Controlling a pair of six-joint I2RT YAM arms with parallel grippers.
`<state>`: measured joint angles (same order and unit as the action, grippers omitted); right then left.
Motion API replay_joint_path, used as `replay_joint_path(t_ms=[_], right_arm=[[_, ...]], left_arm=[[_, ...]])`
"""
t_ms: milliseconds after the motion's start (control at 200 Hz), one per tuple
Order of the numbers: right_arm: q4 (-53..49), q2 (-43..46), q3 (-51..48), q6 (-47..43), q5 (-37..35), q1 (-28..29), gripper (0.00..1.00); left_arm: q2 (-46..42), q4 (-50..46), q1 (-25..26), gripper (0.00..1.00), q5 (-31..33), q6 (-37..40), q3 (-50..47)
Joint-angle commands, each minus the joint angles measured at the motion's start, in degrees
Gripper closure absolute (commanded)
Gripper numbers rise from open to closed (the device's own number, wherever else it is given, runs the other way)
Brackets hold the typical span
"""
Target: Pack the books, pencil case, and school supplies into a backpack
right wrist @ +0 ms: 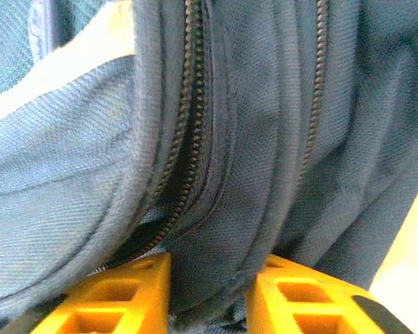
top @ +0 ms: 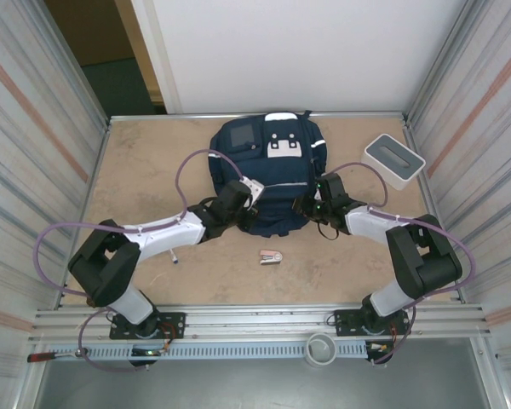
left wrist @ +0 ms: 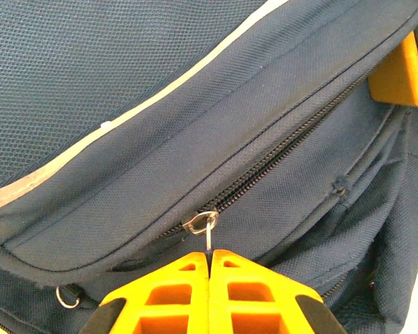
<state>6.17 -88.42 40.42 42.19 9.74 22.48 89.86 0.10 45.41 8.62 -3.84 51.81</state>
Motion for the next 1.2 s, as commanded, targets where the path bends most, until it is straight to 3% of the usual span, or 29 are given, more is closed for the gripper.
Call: replay_joint_path(t_ms=[0, 200, 406, 541, 691, 947, 1077, 1197], right_arm=[[1.16, 1.24, -1.05, -0.78, -6.23, -1.23, 0.85], [-2.07, 3.88, -0.93, -5.19, -4.4, -6.76, 1.0], [-2.88, 4.45, 2.05, -9.06, 0.12, -12.25, 1.0], [-6.48, 0.94, 8.63, -12.04, 5.36, -12.64, 1.0], [-11.53, 0.25, 11.05, -13.37, 6.3, -12.64, 0.86], [-10.84, 12.16, -2.02, -8.75, 5.58, -10.08, 0.47], [-7.53, 12.99, -5.63, -5.12, 3.43, -5.06, 0.4], [-6.53, 10.1, -5.96, -3.4, -2.86, -0.46, 0.37]], left_arm=[[-3.32, 1.15, 0.51, 1.0, 1.73, 0.53, -1.17], [-5.78, 0.39, -1.15, 1.0, 4.92, 1.99, -3.56], [-5.84, -1.36, -3.71, 1.0, 6.1, 2.93, -3.69], [-5.76, -0.43, -3.28, 1.0, 1.88, 2.44, -3.32], [-4.59, 0.73, -1.21, 1.0, -1.15, 1.23, -1.98], [-2.52, 1.51, -0.14, 1.0, -1.44, 1.52, -0.9], [-1.3, 0.28, -0.19, 1.0, -0.55, 2.33, -0.2], [-0.92, 0.44, -0.58, 1.0, 0.31, 2.28, -0.57]])
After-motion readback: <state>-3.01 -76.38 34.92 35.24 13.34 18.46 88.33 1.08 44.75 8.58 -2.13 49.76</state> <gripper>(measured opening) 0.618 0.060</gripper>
